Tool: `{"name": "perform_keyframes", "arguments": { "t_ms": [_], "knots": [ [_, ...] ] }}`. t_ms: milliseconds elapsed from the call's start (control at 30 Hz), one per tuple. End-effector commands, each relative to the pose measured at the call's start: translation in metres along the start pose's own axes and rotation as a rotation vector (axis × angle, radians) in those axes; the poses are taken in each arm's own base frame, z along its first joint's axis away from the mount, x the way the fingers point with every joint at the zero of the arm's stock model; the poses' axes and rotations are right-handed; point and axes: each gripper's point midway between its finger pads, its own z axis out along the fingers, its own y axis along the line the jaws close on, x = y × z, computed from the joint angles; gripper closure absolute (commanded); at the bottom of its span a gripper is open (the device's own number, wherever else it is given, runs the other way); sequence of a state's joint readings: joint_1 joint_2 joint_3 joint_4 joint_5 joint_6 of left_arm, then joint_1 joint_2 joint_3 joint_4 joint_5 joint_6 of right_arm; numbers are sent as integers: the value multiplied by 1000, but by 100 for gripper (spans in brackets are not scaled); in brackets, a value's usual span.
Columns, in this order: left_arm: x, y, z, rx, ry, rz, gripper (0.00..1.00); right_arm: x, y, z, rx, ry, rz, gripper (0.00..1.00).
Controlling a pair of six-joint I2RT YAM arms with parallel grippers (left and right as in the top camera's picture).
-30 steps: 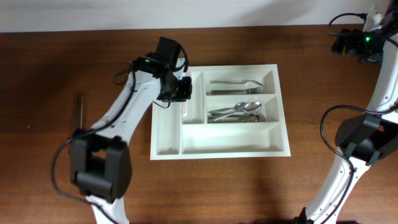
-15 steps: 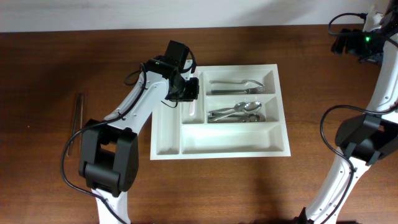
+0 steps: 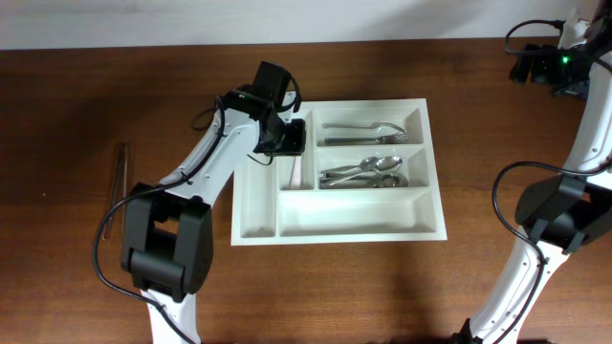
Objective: Pack container
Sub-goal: 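Place the knife in the tray's narrow left compartment and release, then move the left gripper to the metal tongs and grasp them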
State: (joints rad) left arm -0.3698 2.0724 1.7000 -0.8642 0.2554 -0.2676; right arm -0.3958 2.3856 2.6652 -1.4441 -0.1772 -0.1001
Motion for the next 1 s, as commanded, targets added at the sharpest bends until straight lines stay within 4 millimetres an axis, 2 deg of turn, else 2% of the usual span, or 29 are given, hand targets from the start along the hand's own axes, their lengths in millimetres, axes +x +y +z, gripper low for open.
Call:
{"name": "perform_keyframes", "arguments": {
  "t_ms": [0, 67, 200, 267, 367, 500, 700, 767, 867, 967],
  "knots": [
    [-26, 6, -34, 8, -71, 64, 68, -7, 4, -16, 0, -40, 2, 1],
    [-34, 22, -58, -30, -96, 76, 67, -7, 4, -16, 0, -40, 2, 1],
    [-43, 74, -111, -199, -148, 40, 68, -7, 4, -16, 0, -40, 2, 2],
    [-39, 106, -135, -309, -151, 32, 68, -7, 4, -16, 0, -40, 2, 1],
    [-21, 161, -164, -486, -104, -5, 67, -7, 4, -16, 0, -40, 2, 1],
    [1, 201, -177, -550, -23, -41, 68, -7, 4, -16, 0, -40, 2, 1],
    [17, 246, -195, -581, -9, -142, 68, -7, 4, -16, 1, -40, 2, 1],
    [21, 260, -201, -589, -9, -161, 69, -7, 4, -16, 1, -40, 2, 1],
    [29, 278, -208, -599, 9, -158, 77, -7, 4, -16, 0, -40, 2, 1],
    [34, 291, -209, -591, 16, -176, 77, -7, 4, -16, 0, -40, 2, 1]
  ]
}}
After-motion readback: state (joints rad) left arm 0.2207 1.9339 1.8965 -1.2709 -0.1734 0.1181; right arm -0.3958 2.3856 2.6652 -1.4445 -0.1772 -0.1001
